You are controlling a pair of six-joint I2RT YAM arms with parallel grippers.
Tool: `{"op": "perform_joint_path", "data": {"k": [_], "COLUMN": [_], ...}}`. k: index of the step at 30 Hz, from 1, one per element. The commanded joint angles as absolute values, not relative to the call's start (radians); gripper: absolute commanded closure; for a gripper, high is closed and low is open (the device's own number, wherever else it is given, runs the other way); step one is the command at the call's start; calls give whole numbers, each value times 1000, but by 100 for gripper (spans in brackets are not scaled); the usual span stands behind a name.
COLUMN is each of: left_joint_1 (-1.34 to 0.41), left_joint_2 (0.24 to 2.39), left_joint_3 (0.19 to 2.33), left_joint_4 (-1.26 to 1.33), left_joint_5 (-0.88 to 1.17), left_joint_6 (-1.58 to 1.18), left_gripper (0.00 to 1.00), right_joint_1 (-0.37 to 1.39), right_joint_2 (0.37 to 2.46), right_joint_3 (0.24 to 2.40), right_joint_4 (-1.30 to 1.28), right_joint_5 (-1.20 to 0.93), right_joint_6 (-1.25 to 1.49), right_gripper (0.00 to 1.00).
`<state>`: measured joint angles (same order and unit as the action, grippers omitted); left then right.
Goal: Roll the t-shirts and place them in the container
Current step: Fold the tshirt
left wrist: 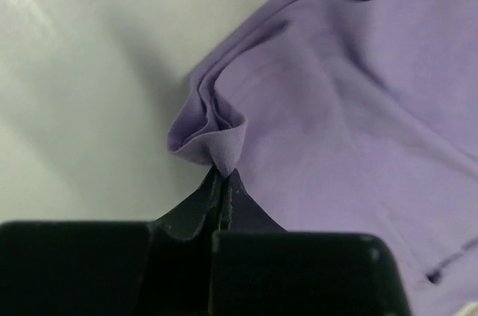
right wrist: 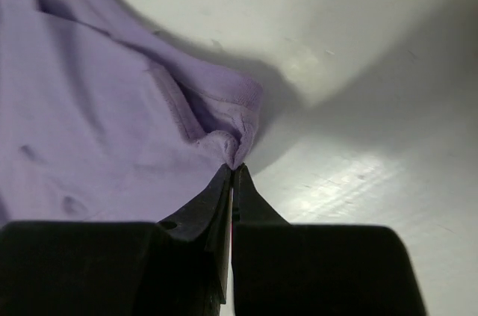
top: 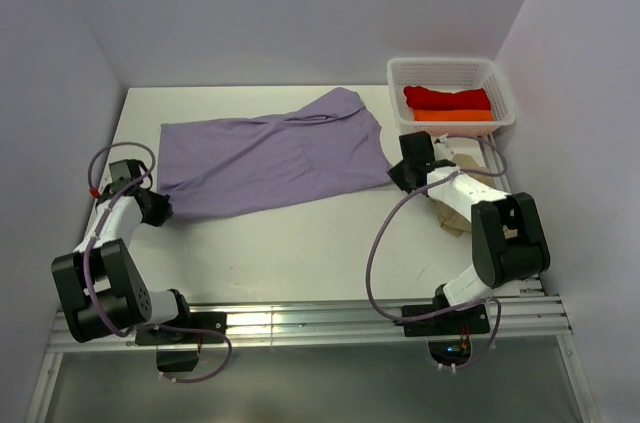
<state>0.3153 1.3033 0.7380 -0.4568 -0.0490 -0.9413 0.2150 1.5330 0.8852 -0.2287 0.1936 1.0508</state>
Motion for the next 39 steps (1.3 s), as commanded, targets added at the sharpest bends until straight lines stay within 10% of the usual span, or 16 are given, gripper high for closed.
{"op": "perform_joint_path", "data": {"k": [1,39], "left_joint_1": [319,285], "left_joint_2": [1312,1118], "left_joint_3": [712,592], "left_joint_4": [-423,-581], "left_joint_5": [-37,-61], "left_joint_6": [-902,-1002], "left_gripper": [100,100], "right_joint_1": [207,192], "right_joint_2": [1480,854], "right_joint_3": [851,393], "right_joint_4": [-196,-336], "right_joint_5": [225,273], "right_joint_6": [1052,1140], "right_gripper": [100,100]}}
